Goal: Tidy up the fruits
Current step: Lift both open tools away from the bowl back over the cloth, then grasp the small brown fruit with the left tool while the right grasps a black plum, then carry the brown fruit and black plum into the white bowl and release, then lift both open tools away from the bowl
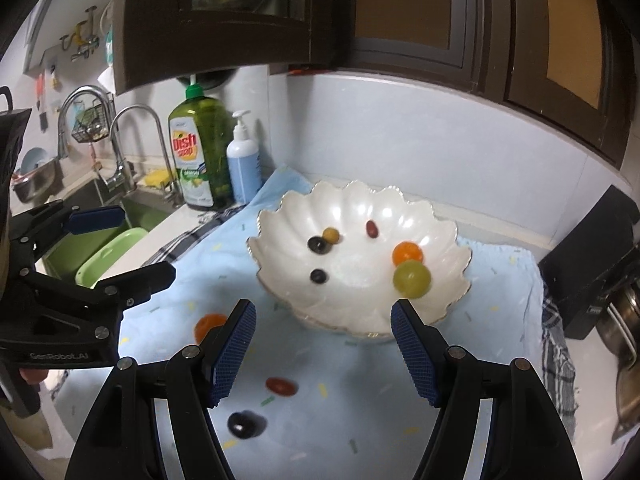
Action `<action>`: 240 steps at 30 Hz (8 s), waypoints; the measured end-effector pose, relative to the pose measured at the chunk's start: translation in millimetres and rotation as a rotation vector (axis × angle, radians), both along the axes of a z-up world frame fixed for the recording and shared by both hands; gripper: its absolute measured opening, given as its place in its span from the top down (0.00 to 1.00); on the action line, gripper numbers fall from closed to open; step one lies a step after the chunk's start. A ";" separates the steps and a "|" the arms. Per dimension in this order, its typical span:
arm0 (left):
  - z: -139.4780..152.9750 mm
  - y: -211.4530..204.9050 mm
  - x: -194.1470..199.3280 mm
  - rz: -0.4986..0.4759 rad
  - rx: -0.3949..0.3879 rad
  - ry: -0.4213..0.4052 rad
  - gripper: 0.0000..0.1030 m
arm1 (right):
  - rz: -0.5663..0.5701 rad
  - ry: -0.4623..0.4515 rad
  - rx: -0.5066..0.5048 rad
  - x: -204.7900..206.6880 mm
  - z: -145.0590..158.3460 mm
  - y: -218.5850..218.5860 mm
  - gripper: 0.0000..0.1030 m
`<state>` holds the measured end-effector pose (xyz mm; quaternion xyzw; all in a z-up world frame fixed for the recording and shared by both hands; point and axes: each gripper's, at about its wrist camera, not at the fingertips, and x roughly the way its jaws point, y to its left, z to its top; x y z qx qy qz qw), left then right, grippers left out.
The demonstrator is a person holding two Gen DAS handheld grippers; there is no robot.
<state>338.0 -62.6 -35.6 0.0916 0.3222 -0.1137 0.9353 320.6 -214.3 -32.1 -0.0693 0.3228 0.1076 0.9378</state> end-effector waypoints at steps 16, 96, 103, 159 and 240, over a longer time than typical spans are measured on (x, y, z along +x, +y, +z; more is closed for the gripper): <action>-43.0 14.6 -32.6 -0.015 0.035 0.099 0.16 | 0.070 0.111 0.007 -24.0 -34.1 22.0 0.31; -82.2 -15.4 -13.1 -0.122 -0.002 0.177 0.79 | 0.170 0.239 0.070 -17.2 -80.6 21.5 0.72; -60.1 -13.9 -17.8 -0.119 -0.031 0.116 0.79 | 0.162 0.174 0.085 -18.8 -59.4 15.3 0.72; -34.4 -73.6 163.6 -0.098 -0.045 0.090 0.79 | -0.004 0.075 0.055 157.3 -29.8 -32.4 0.71; 16.3 10.4 4.6 0.087 0.006 -0.159 0.03 | -0.052 -0.074 0.090 17.9 5.8 -2.0 0.37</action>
